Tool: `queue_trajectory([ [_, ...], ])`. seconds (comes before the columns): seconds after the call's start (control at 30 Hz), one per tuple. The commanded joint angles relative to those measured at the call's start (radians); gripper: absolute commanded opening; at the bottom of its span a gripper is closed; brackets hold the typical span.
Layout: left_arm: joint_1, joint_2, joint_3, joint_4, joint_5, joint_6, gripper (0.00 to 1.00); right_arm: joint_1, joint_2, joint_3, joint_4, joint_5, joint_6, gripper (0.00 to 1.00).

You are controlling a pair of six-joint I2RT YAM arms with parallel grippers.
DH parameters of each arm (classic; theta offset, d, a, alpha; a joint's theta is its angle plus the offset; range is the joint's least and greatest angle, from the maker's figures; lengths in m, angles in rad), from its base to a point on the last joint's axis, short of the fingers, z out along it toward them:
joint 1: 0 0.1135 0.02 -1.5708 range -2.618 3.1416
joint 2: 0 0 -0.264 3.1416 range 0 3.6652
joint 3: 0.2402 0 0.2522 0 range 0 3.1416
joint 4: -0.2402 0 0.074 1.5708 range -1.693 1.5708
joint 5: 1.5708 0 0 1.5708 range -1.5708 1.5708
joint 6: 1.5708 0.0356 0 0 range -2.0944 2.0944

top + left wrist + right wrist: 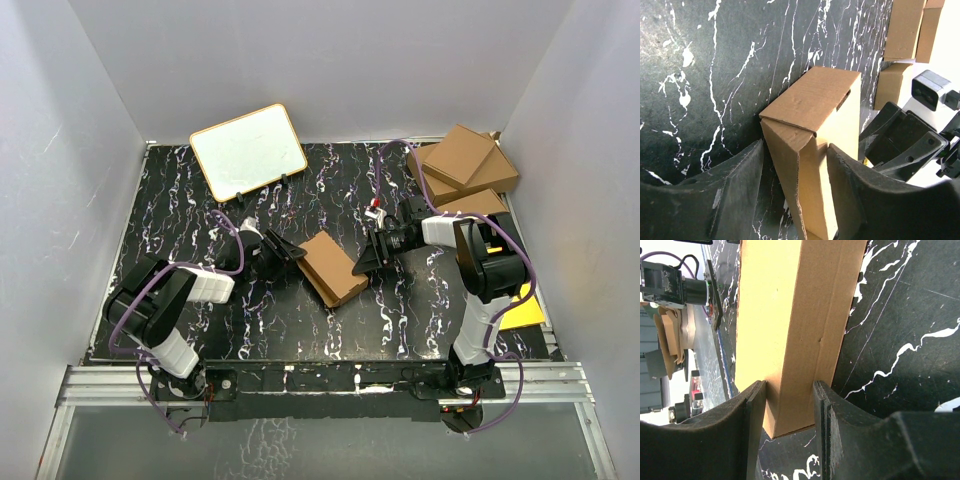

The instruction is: Fold the paper box

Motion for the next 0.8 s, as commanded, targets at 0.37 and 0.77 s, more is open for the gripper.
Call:
queue_trajectory([
  [0.37, -0.005, -0.265, -0.105, -0.113, 0.058, 0.029, 0.86, 0.019, 0.028, 0.023, -0.005, 0.075, -0.050, 0.44],
  [0.77, -0.288, -0.436, -0.151, -0.257, -0.166, -0.247, 0.89, 0.021, 0.028, 0.022, -0.003, 0.079, -0.053, 0.44],
])
